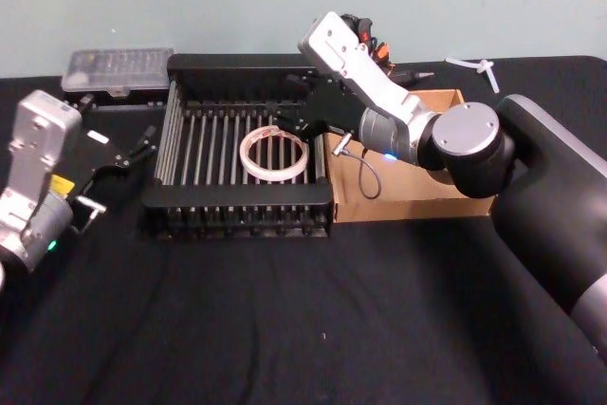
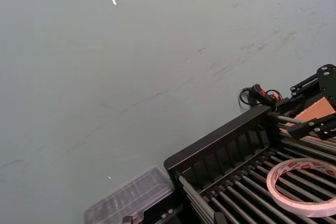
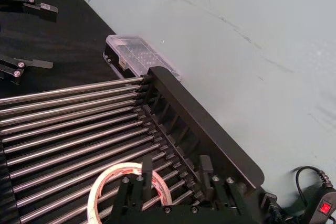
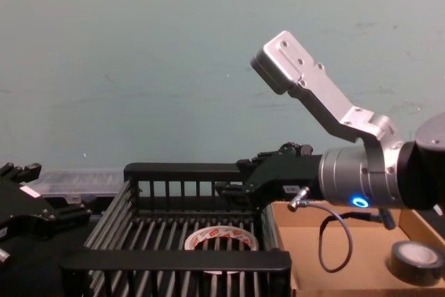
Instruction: Pick up the white tape and place it into the black box , Pick up the silver tape and place it into the brown box.
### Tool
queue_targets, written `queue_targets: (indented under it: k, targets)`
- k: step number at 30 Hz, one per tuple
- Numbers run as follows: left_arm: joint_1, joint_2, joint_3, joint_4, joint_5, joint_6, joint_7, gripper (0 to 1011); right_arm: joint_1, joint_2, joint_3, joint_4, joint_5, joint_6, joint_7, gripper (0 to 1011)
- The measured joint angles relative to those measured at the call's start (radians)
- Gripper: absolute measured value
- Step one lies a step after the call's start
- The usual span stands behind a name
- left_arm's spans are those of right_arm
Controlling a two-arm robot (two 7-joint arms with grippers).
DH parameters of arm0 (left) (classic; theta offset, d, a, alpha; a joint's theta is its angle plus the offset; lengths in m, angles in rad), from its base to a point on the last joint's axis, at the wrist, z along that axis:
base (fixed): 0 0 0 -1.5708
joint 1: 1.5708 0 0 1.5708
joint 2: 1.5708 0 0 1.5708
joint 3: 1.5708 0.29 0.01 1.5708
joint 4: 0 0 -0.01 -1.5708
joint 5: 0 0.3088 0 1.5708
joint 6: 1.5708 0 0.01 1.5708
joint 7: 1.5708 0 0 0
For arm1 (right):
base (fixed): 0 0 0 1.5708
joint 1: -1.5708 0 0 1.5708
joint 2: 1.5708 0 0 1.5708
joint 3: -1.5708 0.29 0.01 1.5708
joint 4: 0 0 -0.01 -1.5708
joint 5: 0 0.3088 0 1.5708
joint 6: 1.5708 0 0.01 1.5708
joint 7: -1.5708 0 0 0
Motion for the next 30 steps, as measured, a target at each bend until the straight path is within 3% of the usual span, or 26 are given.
queue_targets:
  k: [17,24,30]
  targets:
    - [0.000,0.000,0.000,0.000,0.000,0.000,0.000,1001,-0.003,0.001,0.001,-0.005,0.001,0.001,0.001,1002]
    - [0.000,0.000,0.000,0.000,0.000,0.000,0.000,1001,-0.031,0.019,0.021,-0.062,0.006,0.003,0.005,1002]
    - [0.000,0.000,0.000,0.000,0.000,0.000,0.000,1001,-0.091,0.060,0.051,-0.179,0.016,0.026,-0.009,1002]
